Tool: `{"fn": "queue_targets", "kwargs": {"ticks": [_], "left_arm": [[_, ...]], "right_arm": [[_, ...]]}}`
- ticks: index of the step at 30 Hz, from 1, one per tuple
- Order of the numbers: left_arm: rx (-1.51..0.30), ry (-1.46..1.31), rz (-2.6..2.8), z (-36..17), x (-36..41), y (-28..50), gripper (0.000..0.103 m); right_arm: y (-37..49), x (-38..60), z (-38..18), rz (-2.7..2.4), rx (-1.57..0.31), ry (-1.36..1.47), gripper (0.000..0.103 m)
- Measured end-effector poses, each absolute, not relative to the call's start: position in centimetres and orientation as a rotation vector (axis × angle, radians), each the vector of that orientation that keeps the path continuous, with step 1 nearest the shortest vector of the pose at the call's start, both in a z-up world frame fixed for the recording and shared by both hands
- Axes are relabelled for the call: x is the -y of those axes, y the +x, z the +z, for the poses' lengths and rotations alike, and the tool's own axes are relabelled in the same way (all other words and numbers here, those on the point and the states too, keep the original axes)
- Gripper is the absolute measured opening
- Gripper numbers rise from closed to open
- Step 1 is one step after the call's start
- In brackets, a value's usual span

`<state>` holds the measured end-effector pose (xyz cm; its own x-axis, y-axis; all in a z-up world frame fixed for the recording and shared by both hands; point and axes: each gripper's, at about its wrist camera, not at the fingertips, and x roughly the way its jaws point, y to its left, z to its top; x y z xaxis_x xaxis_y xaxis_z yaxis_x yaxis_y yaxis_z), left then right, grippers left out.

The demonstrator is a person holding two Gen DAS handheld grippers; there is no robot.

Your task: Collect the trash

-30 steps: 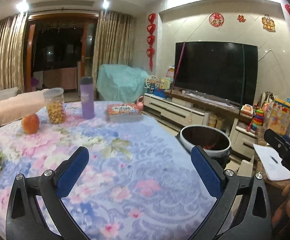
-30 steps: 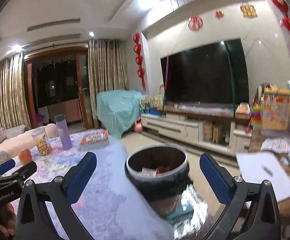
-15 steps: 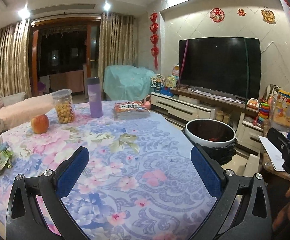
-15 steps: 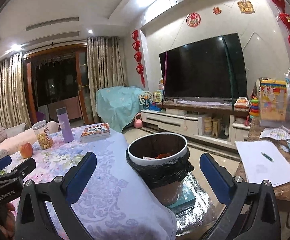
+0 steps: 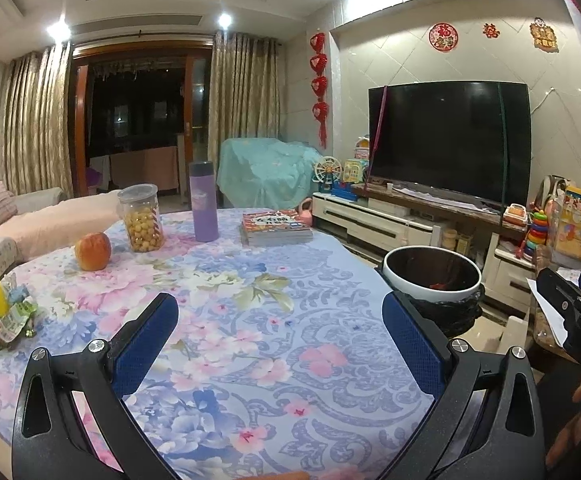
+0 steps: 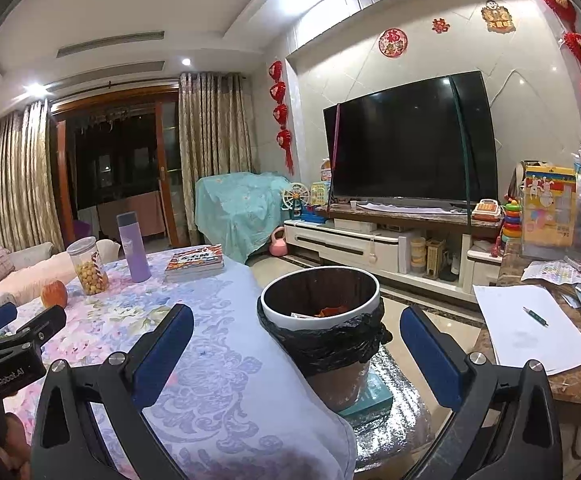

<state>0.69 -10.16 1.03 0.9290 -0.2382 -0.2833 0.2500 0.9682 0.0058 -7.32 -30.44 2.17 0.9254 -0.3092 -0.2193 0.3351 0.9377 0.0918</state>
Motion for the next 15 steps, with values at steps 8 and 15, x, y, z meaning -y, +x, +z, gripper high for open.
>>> {"fn": "queue_targets", "kwargs": {"ticks": [8, 15], "left_arm": [[-0.269, 0.056, -0.251, 1.02, 10.34, 0.38, 0.103], [-0.267, 0.058, -0.250, 0.98, 10.36, 0.35, 0.103]], "right_arm": [[-7.25, 30.44, 2.01, -0.325, -0.210, 0.131, 0.103], [-7.28, 30.41, 2.05, -0.324, -0.212, 0.134, 0.103]]}}
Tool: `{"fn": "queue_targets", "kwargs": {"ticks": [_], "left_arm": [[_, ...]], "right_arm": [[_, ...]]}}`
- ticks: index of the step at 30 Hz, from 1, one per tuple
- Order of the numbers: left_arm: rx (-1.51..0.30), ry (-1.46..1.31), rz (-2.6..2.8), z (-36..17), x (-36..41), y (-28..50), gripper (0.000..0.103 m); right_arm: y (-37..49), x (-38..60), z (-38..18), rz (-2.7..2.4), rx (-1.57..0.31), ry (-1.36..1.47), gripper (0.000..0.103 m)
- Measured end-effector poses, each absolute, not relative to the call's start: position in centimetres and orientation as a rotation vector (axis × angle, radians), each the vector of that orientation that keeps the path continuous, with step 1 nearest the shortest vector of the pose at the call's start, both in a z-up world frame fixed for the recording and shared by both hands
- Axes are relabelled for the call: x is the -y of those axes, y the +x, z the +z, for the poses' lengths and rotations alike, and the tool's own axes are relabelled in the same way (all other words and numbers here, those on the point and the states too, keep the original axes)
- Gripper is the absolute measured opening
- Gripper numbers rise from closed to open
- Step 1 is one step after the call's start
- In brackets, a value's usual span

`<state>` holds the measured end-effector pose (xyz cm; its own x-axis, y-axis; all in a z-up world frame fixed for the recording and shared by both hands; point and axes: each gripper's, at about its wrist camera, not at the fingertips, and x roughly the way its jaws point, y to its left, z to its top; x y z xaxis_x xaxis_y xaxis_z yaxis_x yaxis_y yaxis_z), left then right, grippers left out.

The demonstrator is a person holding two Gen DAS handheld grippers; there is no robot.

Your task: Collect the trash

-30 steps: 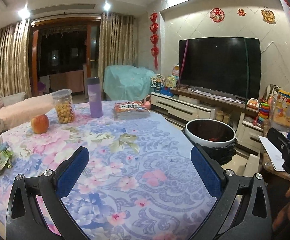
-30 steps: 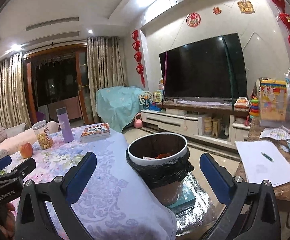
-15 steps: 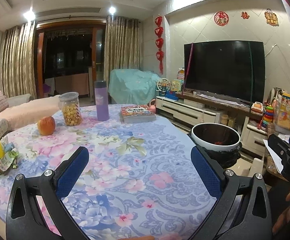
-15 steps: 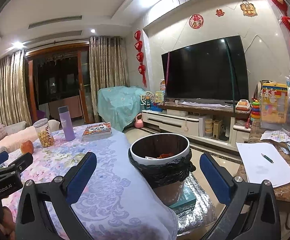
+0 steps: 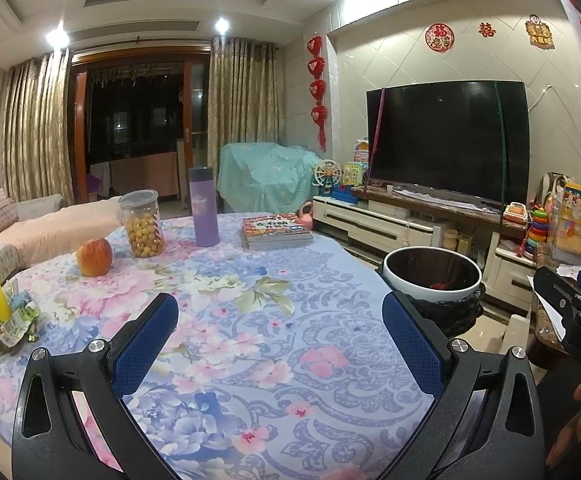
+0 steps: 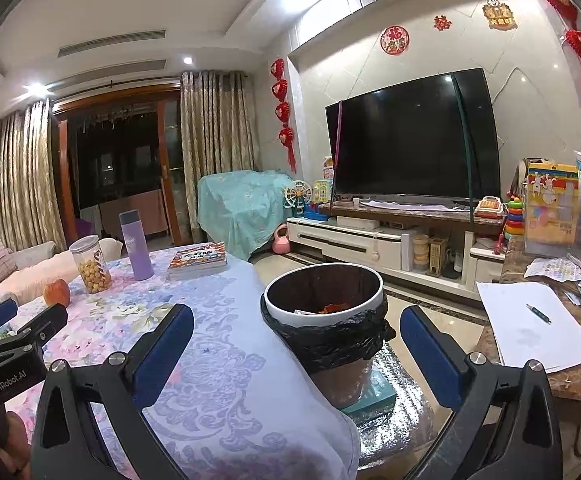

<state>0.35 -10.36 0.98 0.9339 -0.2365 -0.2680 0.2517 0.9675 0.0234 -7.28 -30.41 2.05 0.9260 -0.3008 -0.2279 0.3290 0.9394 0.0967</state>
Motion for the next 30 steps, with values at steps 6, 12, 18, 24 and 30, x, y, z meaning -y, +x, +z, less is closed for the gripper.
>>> {"fn": "queue_targets", "kwargs": {"ticks": [6, 12, 18, 24, 30], "left_arm": [[-0.272, 0.057, -0.250, 0.95, 10.33, 0.36, 0.103], [-0.277, 0.054, -0.258, 0.99, 10.29, 0.39, 0.103], [-0.277, 0.056, -0.257, 1.00, 10.26, 0.35, 0.103], [-0.278, 0.056, -0.259, 0.94, 10.31, 0.33, 0.103], [-0.279, 0.056, -0.260, 0.90, 10.27, 0.35, 0.103]], "right_arm": [[-7.29, 30.37, 2.04, -0.323, -0.212, 0.134, 0.103], [-7.28, 30.30, 2.02, -0.322, -0.215, 0.136, 0.103], [-7.28, 30.23, 2.08, -0.321, -0.214, 0.133, 0.103], [-7.33, 30.15, 2.05, -0.319, -0.213, 0.136, 0.103], [-7.34, 30.10, 2.03, -0.319, -0.214, 0.135, 0.103]]}}
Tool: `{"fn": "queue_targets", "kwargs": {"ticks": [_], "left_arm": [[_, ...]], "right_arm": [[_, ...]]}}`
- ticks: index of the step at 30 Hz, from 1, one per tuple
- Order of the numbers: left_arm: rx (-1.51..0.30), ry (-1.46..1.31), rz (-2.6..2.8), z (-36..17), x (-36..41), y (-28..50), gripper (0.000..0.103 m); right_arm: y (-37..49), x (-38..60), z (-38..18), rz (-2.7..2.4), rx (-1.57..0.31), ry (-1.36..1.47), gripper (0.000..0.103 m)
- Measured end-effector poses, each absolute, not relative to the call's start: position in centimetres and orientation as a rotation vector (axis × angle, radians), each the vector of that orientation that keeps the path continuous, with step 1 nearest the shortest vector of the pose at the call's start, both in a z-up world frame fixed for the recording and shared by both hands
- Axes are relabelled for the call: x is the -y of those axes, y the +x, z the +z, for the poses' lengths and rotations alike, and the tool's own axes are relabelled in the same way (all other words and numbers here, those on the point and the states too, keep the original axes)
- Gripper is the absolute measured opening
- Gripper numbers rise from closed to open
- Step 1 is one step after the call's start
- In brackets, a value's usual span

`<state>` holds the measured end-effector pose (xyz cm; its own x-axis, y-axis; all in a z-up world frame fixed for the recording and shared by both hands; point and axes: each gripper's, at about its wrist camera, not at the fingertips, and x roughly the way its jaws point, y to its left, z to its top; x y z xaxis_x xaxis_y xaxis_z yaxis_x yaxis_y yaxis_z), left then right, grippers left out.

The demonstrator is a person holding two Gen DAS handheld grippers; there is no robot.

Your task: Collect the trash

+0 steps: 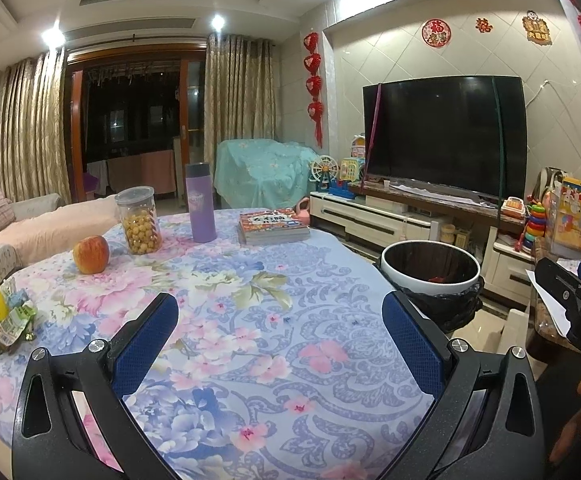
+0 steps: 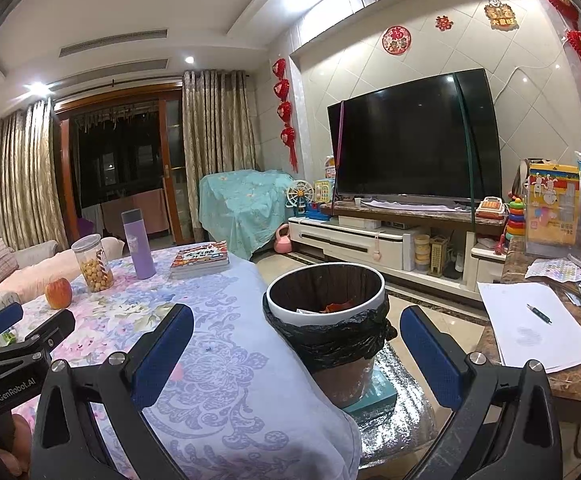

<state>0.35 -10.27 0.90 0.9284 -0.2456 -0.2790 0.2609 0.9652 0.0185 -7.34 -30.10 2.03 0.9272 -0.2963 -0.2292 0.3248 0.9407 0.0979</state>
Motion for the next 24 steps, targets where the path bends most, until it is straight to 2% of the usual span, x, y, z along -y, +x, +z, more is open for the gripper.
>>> {"fn": "queue_targets", "kwargs": {"ticks": [24], "left_arm": [[-0.295, 0.061, -0.272, 0.13, 10.10, 0.72, 0.103]], "right_arm": [[-7.36, 30.22, 2.09, -0.316, -0.217, 0.134, 0.103]]}}
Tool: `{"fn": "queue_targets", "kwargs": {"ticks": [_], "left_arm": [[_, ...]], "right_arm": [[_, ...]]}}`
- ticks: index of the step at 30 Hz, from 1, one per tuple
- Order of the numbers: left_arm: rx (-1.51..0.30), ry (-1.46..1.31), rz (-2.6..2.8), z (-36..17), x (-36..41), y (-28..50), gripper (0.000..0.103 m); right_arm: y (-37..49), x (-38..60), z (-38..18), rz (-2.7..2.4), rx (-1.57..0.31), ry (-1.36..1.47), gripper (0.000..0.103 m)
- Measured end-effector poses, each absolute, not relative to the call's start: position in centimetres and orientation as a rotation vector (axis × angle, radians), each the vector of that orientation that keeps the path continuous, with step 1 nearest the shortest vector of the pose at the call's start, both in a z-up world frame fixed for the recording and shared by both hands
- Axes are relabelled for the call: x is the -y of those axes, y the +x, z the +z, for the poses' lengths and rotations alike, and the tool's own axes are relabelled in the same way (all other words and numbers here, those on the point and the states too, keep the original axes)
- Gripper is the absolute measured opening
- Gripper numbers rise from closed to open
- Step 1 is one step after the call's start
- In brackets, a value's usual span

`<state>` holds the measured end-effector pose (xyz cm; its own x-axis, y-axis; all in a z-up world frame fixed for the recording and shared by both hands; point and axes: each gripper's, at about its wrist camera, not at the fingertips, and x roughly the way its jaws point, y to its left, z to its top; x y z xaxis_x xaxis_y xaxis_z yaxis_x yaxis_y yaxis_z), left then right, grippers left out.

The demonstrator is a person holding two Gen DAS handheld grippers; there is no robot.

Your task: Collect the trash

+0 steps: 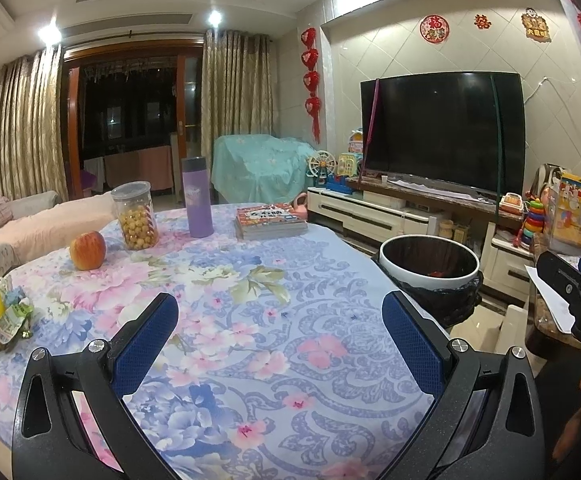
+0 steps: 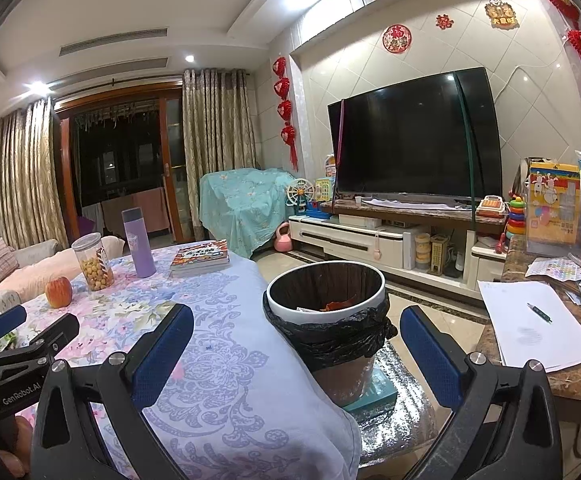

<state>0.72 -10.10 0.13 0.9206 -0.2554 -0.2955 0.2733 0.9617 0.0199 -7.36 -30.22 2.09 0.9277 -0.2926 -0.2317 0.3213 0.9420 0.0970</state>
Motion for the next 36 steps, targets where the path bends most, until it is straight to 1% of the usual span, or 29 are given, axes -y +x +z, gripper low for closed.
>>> {"fn": "queue_targets", "kwargs": {"ticks": [36], "left_arm": [[-0.315, 0.062, -0.310, -0.2, 10.0, 2.9, 0.103]], "right_arm": [[-5.9, 30.6, 1.3, -0.301, -0.241, 0.150, 0.103]]}}
